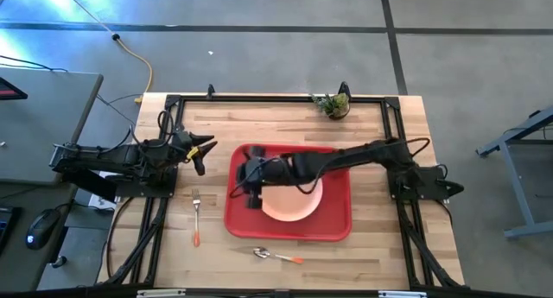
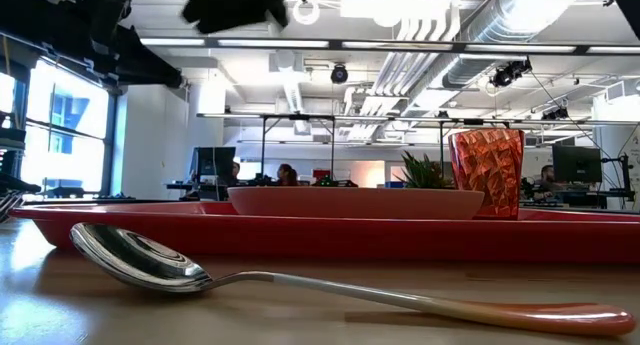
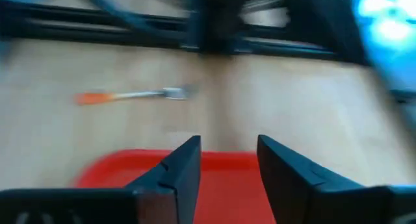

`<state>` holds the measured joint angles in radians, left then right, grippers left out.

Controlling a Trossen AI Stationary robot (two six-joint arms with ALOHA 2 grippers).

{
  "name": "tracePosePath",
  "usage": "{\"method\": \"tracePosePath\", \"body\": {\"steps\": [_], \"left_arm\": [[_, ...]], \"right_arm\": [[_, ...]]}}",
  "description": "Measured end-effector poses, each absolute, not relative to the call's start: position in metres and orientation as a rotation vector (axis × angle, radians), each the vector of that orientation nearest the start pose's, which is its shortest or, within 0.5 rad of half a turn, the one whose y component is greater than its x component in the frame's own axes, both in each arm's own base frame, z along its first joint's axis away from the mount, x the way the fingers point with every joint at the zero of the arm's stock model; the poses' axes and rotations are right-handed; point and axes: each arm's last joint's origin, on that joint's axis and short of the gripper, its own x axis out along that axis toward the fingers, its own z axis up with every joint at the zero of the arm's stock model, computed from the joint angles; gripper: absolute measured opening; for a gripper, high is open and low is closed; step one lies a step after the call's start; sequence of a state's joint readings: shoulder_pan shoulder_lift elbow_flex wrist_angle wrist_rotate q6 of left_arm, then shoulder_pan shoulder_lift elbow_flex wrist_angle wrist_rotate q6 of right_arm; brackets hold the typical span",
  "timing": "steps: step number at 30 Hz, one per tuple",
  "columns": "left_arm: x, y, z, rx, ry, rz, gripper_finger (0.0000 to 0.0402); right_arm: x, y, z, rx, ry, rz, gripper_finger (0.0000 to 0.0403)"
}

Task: Pick and place plate/cup/fork/spoon on tray
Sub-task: Put the orange spoon on the red serving tray at the left of the orange plate

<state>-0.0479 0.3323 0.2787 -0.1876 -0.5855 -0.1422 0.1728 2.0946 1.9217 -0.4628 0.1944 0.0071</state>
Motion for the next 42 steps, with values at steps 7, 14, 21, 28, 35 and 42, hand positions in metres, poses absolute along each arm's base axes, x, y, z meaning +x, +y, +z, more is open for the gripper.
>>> {"method": "tracePosePath", "body": {"steps": [7, 14, 21, 28, 35, 42], "left_arm": [[0.107, 0.011, 0.210, -0.081, 0.237, 0.553, 0.0097], [0.107, 0.012, 0.212, -0.060, 0.221, 0.582, 0.0097], [0.108, 0.012, 0.214, -0.116, 0.176, 0.601, 0.0097], [0.108, 0.011, 0.215, -0.225, 0.143, 0.573, 0.0097], [0.108, 0.011, 0.214, -0.191, 0.159, 0.566, 0.0097], [0.107, 0.011, 0.210, -0.183, 0.199, 0.568, 0.0097]], "right_arm": [[0.414, 0.053, 0.235, -0.008, 0.511, 0.020, 0.0115], [0.307, 0.073, 0.231, 0.354, 0.256, 0.105, 0.0112], [0.292, 0.158, 0.187, 0.380, 0.407, 0.042, 0.0112], [0.332, 0.205, 0.185, 0.210, 0.666, 0.039, 0.0112], [0.379, 0.220, 0.189, 0.232, 0.863, 0.160, 0.0112], [0.408, 0.219, 0.172, 0.247, 0.966, 0.302, 0.0112]]}}
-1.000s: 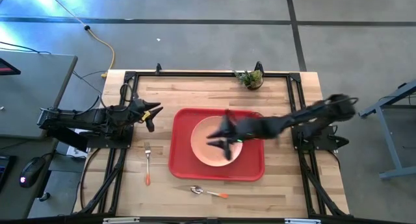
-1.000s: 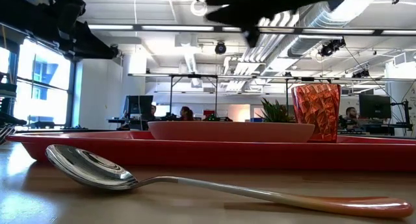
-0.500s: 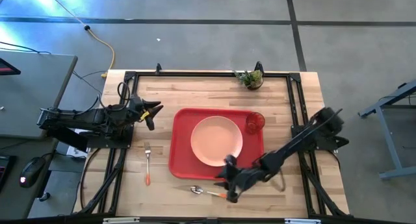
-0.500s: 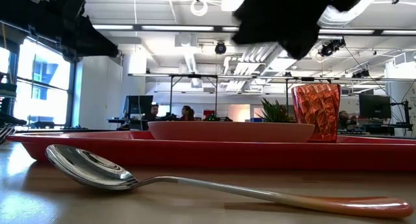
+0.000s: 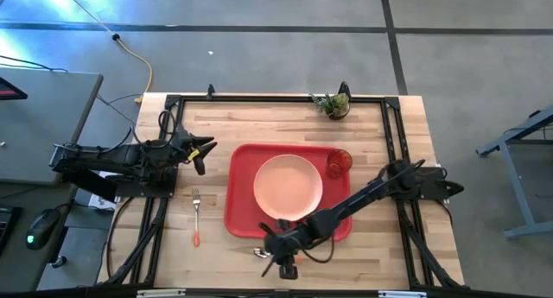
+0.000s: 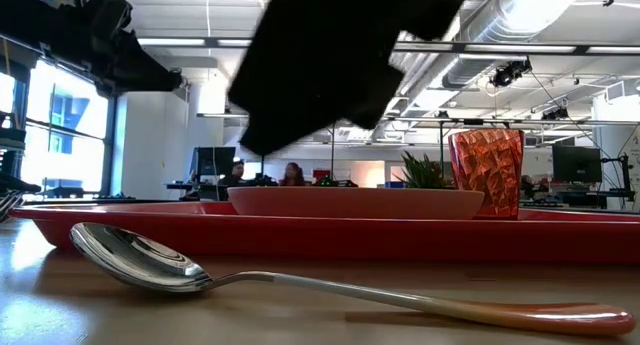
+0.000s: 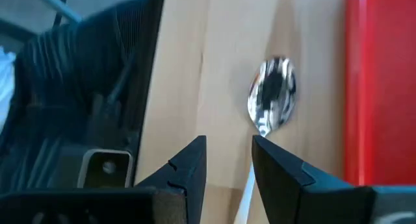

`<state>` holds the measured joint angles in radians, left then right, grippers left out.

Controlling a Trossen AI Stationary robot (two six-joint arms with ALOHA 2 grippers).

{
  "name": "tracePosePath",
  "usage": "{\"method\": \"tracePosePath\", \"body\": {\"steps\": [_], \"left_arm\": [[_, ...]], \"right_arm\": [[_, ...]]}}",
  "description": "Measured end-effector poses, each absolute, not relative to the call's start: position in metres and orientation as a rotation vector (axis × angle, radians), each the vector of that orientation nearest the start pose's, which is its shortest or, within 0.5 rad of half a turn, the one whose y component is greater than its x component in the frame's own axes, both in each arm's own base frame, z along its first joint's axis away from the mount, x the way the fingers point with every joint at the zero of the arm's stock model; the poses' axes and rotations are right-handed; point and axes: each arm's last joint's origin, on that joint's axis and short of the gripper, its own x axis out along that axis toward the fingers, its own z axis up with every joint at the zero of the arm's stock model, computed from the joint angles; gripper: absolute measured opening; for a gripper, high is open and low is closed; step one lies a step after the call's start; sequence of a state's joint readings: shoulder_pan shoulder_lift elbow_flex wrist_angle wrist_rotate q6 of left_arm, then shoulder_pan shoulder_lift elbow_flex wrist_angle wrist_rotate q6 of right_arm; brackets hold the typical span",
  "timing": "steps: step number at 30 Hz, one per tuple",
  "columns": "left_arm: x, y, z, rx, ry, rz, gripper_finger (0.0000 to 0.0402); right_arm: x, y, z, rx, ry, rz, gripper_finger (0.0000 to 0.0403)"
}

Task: Pick and place plate/cup/fork/spoon on tray
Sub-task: Put the orange spoon on the red serving tray at the left of the orange plate

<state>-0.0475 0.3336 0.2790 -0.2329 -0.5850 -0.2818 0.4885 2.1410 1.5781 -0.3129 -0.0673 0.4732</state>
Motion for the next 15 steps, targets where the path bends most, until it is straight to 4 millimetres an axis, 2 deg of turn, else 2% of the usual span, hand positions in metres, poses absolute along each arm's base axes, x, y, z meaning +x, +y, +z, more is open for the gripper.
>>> {"method": "tracePosePath", "body": {"steps": [7, 15], "left_arm": [[0.107, 0.011, 0.210, -0.201, 0.198, 0.571, 0.0097], [0.108, 0.011, 0.212, -0.206, 0.174, 0.568, 0.0097]], "right_arm": [[0.412, 0.215, 0.167, 0.263, 0.988, 0.315, 0.0112], [0.413, 0.207, 0.165, 0.270, 0.978, 0.159, 0.0112]]}}
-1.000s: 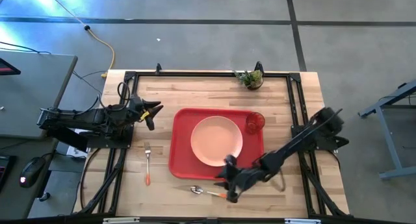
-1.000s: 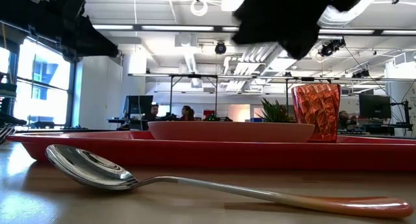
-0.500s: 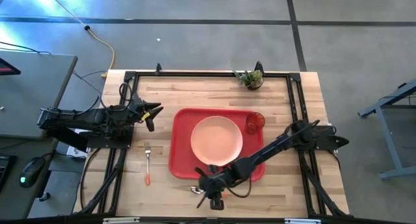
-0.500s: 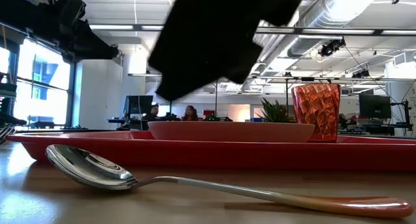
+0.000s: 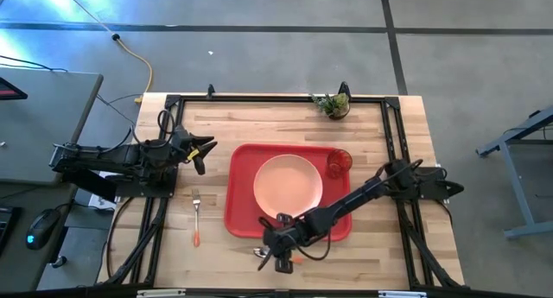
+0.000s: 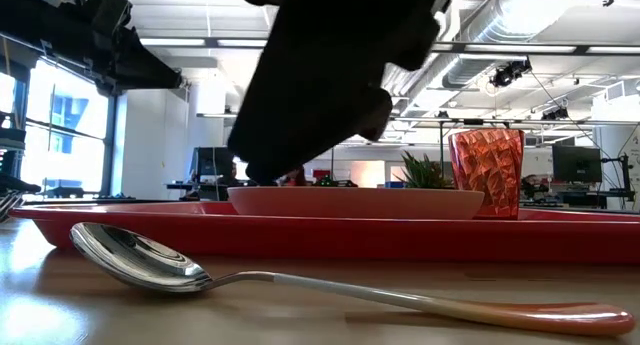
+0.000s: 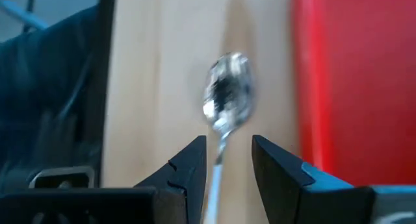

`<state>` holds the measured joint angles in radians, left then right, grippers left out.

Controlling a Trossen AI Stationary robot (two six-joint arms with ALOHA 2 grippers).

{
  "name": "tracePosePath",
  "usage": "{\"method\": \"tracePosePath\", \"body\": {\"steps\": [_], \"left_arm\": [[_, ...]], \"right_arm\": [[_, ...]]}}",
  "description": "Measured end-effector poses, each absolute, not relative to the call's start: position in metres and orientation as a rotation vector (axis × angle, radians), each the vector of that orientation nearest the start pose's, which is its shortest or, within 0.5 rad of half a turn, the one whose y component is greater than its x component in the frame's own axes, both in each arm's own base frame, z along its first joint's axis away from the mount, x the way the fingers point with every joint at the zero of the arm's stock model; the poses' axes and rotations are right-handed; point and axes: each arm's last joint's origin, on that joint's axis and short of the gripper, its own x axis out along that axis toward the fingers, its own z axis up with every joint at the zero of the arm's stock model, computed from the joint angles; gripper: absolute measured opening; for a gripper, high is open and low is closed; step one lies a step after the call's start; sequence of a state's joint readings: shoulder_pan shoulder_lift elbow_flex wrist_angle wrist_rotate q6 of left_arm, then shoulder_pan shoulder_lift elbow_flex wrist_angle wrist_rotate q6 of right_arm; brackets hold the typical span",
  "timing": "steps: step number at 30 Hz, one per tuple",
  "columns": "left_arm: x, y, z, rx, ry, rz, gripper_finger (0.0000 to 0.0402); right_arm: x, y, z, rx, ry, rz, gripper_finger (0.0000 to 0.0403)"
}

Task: Pick and place plate/cup/fork/spoon on tray
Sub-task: Put the orange spoon on the red serving tray at the left of the orange plate

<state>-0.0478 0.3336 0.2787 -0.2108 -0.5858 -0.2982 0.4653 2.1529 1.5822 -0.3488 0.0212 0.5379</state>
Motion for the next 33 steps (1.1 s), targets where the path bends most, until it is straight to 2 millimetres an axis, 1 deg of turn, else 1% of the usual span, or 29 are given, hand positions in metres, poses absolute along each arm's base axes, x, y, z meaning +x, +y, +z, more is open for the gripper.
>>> {"method": "tracePosePath", "body": {"steps": [4, 7, 8, 12, 13, 15, 16, 18, 20, 22, 24, 26, 30, 33], "left_arm": [[0.108, 0.011, 0.212, -0.182, 0.180, 0.566, 0.0097], [0.108, 0.011, 0.213, -0.164, 0.183, 0.563, 0.0097], [0.108, 0.011, 0.213, -0.161, 0.183, 0.559, 0.0097], [0.109, 0.010, 0.215, -0.131, 0.173, 0.524, 0.0097], [0.109, 0.010, 0.216, -0.123, 0.168, 0.520, 0.0097], [0.109, 0.010, 0.217, -0.100, 0.164, 0.516, 0.0097], [0.109, 0.010, 0.217, -0.090, 0.165, 0.515, 0.0097], [0.110, 0.009, 0.217, -0.076, 0.171, 0.492, 0.0097], [0.110, 0.009, 0.217, -0.079, 0.175, 0.458, 0.0097], [0.110, 0.008, 0.217, -0.100, 0.173, 0.438, 0.0097], [0.110, 0.008, 0.216, -0.130, 0.171, 0.439, 0.0097], [0.110, 0.008, 0.214, -0.161, 0.185, 0.443, 0.0097], [0.110, 0.008, 0.208, -0.162, 0.234, 0.450, 0.0097], [0.110, 0.008, 0.205, -0.186, 0.242, 0.454, 0.0097]], "right_arm": [[0.416, 0.208, 0.168, 0.192, 0.896, 0.111, 0.0112], [0.421, 0.214, 0.171, 0.078, 0.793, 0.180, 0.0112], [0.423, 0.216, 0.172, 0.013, 0.762, 0.219, 0.0112], [0.425, 0.218, 0.168, -0.370, 0.688, 0.381, 0.0114], [0.425, 0.218, 0.168, -0.442, 0.677, 0.405, 0.0115], [0.428, 0.213, 0.169, -0.522, 0.646, 0.425, 0.0121], [0.431, 0.210, 0.169, -0.529, 0.641, 0.435, 0.0124], [0.436, 0.199, 0.169, -0.482, 0.650, 0.463, 0.0129], [0.439, 0.191, 0.170, -0.378, 0.668, 0.508, 0.0133], [0.438, 0.189, 0.169, -0.265, 0.715, 0.552, 0.0135], [0.433, 0.194, 0.166, -0.172, 0.790, 0.537, 0.0134], [0.427, 0.201, 0.164, -0.131, 0.830, 0.459, 0.0132], [0.416, 0.225, 0.160, -0.230, 0.813, 0.333, 0.0128], [0.408, 0.238, 0.159, -0.214, 0.808, 0.281, 0.0129]]}}
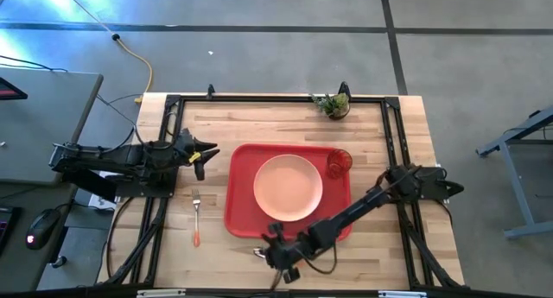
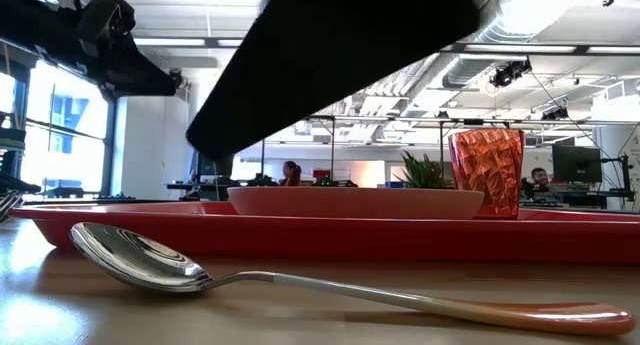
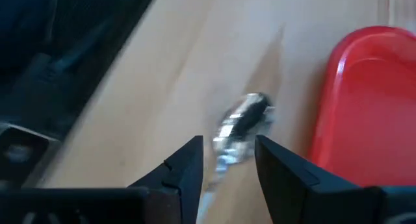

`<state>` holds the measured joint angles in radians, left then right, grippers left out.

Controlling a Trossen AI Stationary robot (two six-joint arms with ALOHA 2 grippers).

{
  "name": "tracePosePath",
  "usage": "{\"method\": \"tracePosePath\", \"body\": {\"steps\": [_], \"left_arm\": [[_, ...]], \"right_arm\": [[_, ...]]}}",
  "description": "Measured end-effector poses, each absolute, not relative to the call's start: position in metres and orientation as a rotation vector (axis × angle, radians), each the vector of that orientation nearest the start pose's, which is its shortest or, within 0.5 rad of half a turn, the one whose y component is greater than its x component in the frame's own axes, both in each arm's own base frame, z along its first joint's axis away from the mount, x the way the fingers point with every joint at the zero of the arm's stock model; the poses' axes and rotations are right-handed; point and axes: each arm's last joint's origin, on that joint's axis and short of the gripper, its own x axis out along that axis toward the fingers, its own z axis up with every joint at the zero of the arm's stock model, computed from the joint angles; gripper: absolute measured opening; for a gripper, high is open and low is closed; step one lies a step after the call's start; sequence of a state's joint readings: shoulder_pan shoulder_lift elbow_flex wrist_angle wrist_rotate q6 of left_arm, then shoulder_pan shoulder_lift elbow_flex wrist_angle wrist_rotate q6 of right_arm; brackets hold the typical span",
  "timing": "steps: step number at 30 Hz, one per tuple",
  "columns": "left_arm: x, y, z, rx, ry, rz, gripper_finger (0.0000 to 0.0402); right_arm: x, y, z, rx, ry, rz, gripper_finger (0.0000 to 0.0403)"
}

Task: Pick and place plate/cup/fork/spoon on tray
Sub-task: Put the orange spoon on the red serving tray at the left of the orange plate

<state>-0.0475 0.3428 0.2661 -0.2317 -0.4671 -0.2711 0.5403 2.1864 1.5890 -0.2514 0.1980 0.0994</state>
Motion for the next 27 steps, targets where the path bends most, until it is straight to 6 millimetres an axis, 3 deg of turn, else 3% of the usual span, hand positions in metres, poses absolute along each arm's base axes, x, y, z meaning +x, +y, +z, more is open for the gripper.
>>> {"method": "tracePosePath", "body": {"steps": [8, 18, 21, 27], "left_arm": [[0.114, 0.006, 0.212, -0.234, 0.170, 0.369, 0.0097], [0.118, 0.004, 0.212, -0.261, 0.177, 0.333, 0.0097], [0.119, 0.004, 0.210, -0.272, 0.193, 0.320, 0.0097], [0.122, 0.003, 0.205, -0.285, 0.251, 0.306, 0.0097]], "right_arm": [[0.393, 0.257, 0.144, -0.080, 0.875, 0.154, 0.0129], [0.390, 0.254, 0.130, -0.012, 0.952, 0.068, 0.0123], [0.388, 0.252, 0.128, 0.006, 0.992, 0.068, 0.0098], [0.387, 0.251, 0.128, 0.007, 1.020, 0.088, 0.0011]]}}
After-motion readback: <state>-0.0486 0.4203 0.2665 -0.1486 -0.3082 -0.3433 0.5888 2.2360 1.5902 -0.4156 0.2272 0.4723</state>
